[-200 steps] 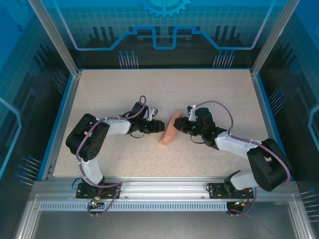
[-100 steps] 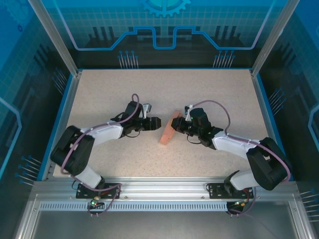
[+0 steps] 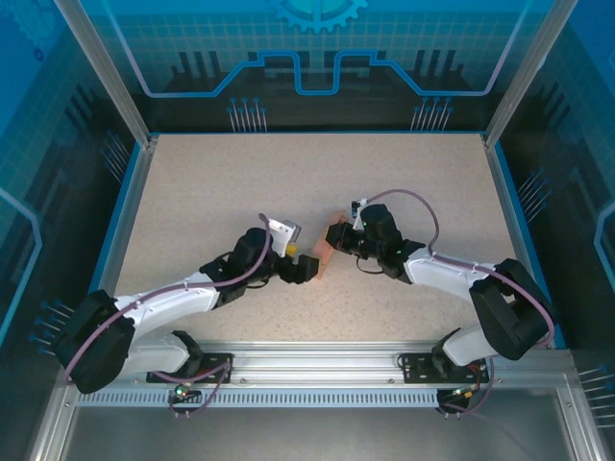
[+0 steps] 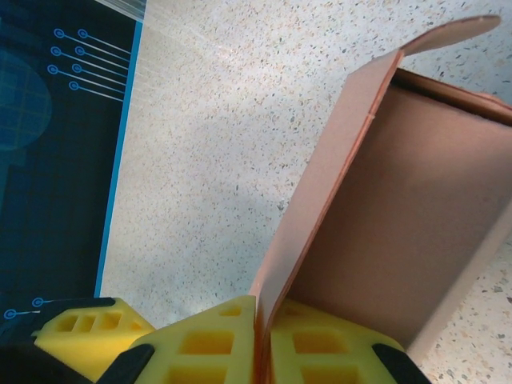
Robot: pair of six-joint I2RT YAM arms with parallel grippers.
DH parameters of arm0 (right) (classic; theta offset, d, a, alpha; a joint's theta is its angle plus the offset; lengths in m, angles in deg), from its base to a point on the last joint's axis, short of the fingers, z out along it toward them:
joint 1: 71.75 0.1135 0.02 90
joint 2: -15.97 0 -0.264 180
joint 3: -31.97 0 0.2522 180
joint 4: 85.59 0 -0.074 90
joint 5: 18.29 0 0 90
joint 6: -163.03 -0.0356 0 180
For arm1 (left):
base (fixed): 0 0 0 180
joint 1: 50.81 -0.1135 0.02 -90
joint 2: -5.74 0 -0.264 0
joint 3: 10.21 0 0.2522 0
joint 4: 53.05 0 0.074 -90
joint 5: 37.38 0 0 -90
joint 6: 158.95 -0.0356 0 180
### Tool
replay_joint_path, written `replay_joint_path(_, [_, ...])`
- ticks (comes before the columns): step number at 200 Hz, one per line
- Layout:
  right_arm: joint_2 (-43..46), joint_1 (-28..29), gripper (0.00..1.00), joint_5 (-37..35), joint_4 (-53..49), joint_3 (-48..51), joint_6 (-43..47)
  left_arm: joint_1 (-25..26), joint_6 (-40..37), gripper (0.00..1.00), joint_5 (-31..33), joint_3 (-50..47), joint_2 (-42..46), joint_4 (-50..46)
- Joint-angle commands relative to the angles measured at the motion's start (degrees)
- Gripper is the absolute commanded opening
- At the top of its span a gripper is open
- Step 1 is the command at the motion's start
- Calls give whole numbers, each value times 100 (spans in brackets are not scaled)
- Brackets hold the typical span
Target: Fold the paper box
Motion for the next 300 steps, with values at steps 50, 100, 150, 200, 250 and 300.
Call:
replay_joint_path(50, [-175, 54, 11, -269, -619, 22, 115, 603, -1101, 89, 699, 244, -840, 760])
replay_joint_path(100, [-218, 46, 11, -243, -601, 13, 111, 773, -1402, 75, 1047, 482, -1435, 947])
replay_joint_path(150, [-185, 24, 11, -280, -597, 53, 97, 899, -1479, 62, 1426, 348, -1597, 1459])
replay_joint_path(200, [11, -36, 19, -303, -646, 44, 176, 899, -1574, 50, 1509, 135, -1432, 1550])
replay_joint_path(250, [612, -111, 36, -550, -1255, -264, 974, 867, -1768, 46, 1540, 79, -1350, 1435])
replay_joint_path(300, [1313, -195, 45, -1040, -2121, -617, 2201, 537, -1808, 48, 1019, 197, -1145, 1065])
